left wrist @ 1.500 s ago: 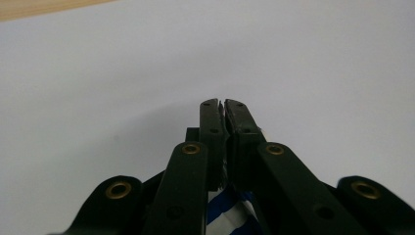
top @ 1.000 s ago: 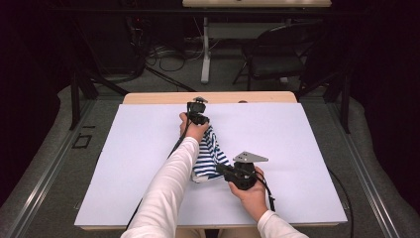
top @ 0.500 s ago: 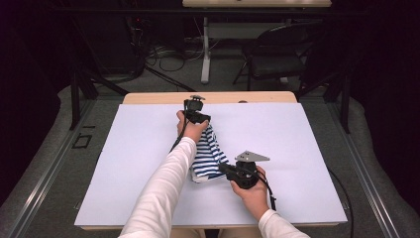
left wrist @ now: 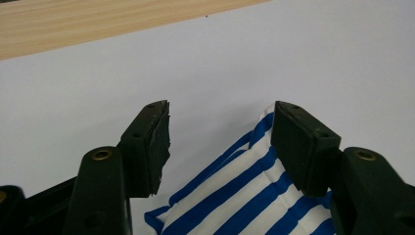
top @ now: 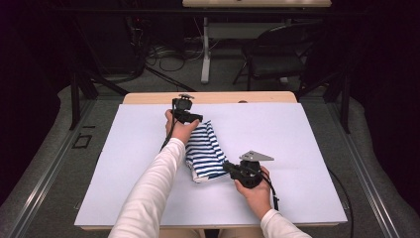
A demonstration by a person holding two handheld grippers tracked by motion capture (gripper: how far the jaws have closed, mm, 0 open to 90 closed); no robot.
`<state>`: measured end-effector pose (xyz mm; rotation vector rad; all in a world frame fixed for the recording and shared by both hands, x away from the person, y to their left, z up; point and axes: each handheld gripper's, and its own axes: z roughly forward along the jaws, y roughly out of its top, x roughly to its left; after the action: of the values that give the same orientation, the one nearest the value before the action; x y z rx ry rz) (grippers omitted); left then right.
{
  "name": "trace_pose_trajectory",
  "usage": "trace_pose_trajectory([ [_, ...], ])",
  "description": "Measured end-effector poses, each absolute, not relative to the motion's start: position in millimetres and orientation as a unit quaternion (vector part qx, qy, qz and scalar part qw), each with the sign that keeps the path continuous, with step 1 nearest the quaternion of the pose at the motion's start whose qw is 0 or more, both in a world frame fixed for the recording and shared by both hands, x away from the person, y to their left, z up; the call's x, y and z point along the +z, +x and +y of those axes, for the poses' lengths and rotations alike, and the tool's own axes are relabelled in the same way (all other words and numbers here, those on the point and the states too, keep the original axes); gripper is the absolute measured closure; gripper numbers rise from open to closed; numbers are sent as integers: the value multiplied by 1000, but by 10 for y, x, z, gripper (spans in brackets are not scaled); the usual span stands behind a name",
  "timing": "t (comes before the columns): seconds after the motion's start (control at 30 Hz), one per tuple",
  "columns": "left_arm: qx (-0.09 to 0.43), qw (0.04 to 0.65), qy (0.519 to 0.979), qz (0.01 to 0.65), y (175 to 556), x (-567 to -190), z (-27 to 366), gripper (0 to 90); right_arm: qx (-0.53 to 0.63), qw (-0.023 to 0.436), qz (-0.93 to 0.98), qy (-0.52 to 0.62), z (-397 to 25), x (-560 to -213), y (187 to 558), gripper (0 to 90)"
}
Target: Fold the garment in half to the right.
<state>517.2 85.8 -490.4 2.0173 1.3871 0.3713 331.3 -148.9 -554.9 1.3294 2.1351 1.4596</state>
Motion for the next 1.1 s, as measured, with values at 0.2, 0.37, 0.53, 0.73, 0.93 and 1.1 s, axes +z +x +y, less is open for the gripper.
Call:
trace_pose_trajectory([
  [0.2,143,326,769,532,5121,-4881,992,383,491,128,733,453,-1503,-5569,3323,845],
  [0.37,134,327,767,536,5085,-4891,1103,383,485,132,733,458,-1532,-5601,3316,843],
  [0.53,121,325,765,542,5059,-4936,1166,378,478,136,737,459,-1537,-5625,3318,843],
  [0.73,115,326,766,543,5023,-4970,1228,380,470,141,739,462,-1544,-5638,3326,845],
  [0.93,99,329,766,543,4977,-5020,1272,436,467,142,740,463,-1553,-5659,3327,845],
  [1.1,93,327,766,545,4938,-5029,1289,502,466,143,740,463,-1551,-5666,3326,845],
])
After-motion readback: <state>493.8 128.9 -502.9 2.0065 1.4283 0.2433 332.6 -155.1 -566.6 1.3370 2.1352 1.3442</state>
